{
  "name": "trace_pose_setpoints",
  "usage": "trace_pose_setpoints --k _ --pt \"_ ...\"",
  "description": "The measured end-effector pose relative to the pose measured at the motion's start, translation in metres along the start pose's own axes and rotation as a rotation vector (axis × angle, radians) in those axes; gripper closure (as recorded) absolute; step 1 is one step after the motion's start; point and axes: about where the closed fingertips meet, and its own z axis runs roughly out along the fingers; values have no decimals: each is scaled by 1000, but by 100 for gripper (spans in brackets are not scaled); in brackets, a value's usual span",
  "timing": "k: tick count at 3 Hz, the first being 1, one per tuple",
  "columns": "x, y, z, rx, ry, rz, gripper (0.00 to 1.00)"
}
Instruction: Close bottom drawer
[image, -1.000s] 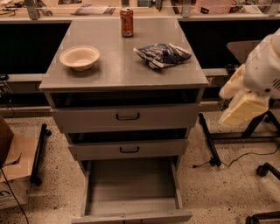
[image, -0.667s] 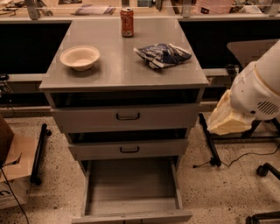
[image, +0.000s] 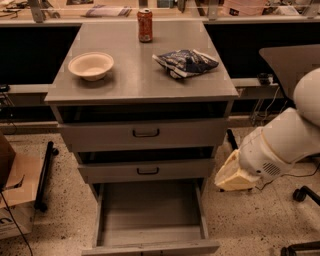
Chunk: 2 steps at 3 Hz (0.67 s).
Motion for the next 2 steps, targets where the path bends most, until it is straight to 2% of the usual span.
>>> trace_pose_setpoints --k 1,2 --pt "37 -12 62 -47 -54 99 100" --pt "38 -13 69 -56 -54 102 100"
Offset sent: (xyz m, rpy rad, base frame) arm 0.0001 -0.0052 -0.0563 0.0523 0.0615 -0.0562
